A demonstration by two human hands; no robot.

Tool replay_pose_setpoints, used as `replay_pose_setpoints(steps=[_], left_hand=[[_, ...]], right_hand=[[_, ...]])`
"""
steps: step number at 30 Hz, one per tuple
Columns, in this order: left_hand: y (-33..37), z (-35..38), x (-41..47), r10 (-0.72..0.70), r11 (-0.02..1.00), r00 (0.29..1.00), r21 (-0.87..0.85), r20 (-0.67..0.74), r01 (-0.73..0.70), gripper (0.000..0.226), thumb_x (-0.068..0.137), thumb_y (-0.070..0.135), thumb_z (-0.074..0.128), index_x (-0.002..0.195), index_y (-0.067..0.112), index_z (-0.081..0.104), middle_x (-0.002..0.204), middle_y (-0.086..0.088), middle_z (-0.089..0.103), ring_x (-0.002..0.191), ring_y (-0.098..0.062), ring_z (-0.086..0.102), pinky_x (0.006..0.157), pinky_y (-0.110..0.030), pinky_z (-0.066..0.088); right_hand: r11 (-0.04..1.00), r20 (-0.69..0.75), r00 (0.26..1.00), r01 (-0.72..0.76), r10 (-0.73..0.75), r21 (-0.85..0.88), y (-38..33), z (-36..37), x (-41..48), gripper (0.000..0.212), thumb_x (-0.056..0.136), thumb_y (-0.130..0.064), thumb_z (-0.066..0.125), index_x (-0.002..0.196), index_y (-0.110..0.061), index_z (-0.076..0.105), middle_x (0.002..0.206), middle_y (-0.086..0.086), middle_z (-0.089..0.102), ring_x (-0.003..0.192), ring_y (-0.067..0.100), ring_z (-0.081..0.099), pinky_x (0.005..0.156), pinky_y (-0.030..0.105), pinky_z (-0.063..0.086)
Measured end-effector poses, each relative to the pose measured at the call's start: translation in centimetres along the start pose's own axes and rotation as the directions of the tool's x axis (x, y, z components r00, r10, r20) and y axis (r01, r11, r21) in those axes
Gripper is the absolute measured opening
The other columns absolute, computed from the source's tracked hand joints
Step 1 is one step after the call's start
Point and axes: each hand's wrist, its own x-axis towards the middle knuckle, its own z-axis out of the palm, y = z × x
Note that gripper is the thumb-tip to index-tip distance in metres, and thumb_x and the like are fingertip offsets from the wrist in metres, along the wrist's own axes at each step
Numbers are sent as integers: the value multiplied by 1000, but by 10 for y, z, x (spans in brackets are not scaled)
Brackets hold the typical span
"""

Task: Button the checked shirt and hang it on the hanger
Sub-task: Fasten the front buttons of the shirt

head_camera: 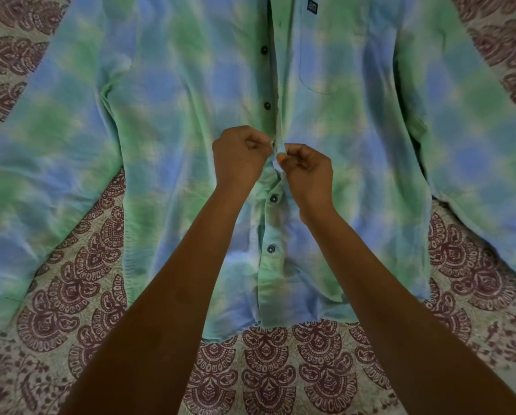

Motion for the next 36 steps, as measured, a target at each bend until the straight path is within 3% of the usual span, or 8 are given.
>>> replay_pose_setpoints(steps=[4, 8, 14, 18, 22, 27, 32, 36], left_hand=[[4, -3, -4, -105, 955, 989, -267, 108, 130, 10, 78, 1, 67, 75, 11, 67, 72, -6, 67, 63, -13, 64, 63, -21, 53], [4, -6, -5, -89, 977, 991, -185, 103, 107, 17, 77, 0, 67, 70, 16, 66, 71, -4, 67, 69, -19, 66, 72, -30, 57], [4, -5, -5, -77, 992, 995, -97, 67, 84, 25, 76, 1, 67, 62, 23, 64, 69, 0, 67, 75, -22, 68, 81, -41, 58], [3, -5, -2, -37, 999, 998, -17, 50, 37, 12, 74, 0, 65, 70, 10, 69, 68, -5, 66, 70, -22, 65, 79, -41, 57], [1, -9, 0, -34, 999, 991, -36, 129, 39, 18, 76, -2, 65, 66, 13, 65, 62, 0, 62, 63, -18, 63, 74, -34, 58], [-4, -14, 5, -74, 978, 969, -174, 237, 117, 25, 82, -3, 61, 67, 15, 61, 65, -2, 61, 49, 0, 59, 55, -14, 51], [-5, -11, 5, -106, 970, 974, -195, 201, 145, 25, 82, -4, 60, 66, 15, 61, 64, -3, 61, 48, -2, 59, 53, -13, 51], [-3, -5, 3, -150, 964, 979, -200, 140, 176, 31, 81, -8, 54, 64, 16, 62, 67, -3, 61, 61, -15, 63, 65, -24, 58]], right_hand=[[1000, 13, 1000, -1, 1, 6, 0, 0, 2, 14, 82, 0, 63, 96, 1, 67, 74, -7, 62, 68, 1, 57, 73, 13, 47], [1000, 44, 999, 16, -16, 5, 2, 0, -1, 17, 83, 2, 60, 99, -1, 66, 76, -8, 62, 67, -3, 58, 76, 12, 48], [1000, 29, 1000, 13, -13, -14, 2, -1, -1, 21, 84, 2, 59, 104, 2, 65, 92, 5, 64, 75, 4, 58, 87, 25, 49], [1000, 34, 999, -5, 6, -8, 1, 0, -2, 16, 85, 2, 56, 95, -3, 67, 86, 5, 64, 74, 11, 59, 85, 31, 49], [999, 63, 998, -2, 4, -33, -3, 0, 0, 20, 86, -3, 51, 81, -11, 69, 79, 11, 68, 74, 24, 63, 75, 35, 52], [997, 130, 991, -49, 41, 60, -8, -2, 3, 22, 86, -4, 55, 72, -15, 67, 71, 8, 64, 72, 21, 57, 67, 25, 49], [994, 181, 981, -84, 70, 69, -6, -5, 7, 11, 79, -4, 68, 72, -13, 66, 67, 5, 63, 63, 13, 56, 64, 21, 49], [996, 92, 994, 57, -51, -67, -3, -1, 11, 17, 71, -3, 75, 68, -17, 65, 65, 0, 64, 63, 12, 61, 71, 27, 54]])
